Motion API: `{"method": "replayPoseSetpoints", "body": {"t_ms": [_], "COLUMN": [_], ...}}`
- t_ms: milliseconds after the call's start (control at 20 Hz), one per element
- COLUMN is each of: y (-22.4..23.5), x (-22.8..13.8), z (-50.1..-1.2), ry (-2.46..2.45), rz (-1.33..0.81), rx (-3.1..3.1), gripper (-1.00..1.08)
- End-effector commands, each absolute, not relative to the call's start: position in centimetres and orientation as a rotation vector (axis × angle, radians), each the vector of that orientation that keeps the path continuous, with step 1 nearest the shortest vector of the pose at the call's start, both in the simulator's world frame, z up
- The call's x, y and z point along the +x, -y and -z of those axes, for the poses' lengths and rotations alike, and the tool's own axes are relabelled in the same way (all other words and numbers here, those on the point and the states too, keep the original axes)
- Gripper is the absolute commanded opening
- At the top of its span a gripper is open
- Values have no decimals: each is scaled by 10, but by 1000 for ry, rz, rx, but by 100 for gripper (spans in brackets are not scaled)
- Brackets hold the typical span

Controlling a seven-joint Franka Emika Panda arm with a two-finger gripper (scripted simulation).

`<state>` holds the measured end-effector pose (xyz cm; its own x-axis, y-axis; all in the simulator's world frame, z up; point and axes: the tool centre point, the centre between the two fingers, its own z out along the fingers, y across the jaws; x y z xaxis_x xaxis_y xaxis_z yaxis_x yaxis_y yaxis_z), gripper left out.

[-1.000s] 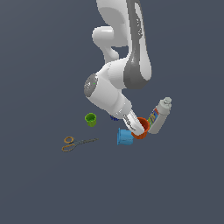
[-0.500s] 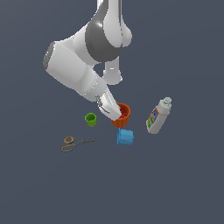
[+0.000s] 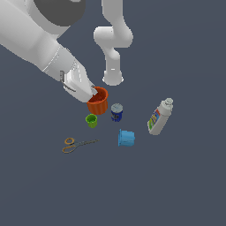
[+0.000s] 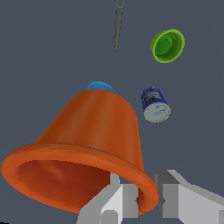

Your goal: Pick up a designated object from a clutter of objects.

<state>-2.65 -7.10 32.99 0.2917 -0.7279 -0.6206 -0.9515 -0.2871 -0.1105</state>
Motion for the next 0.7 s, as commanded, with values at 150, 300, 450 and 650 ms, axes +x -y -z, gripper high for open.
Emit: {"method": "replayPoseSetpoints", "body": {"t_ms": [150,300,450,650], "y": [117,140,160,182], "x": [-32,-34,-35,-36], "z": [-372,-392,-410,-430], "ry": [-1497,-1496,-1494,-1492], "rz": [-641,-641,-641,-641], "rx": [-2104,-2104,-2105,-2105], "gripper": [-100,-100,-100,-100]}}
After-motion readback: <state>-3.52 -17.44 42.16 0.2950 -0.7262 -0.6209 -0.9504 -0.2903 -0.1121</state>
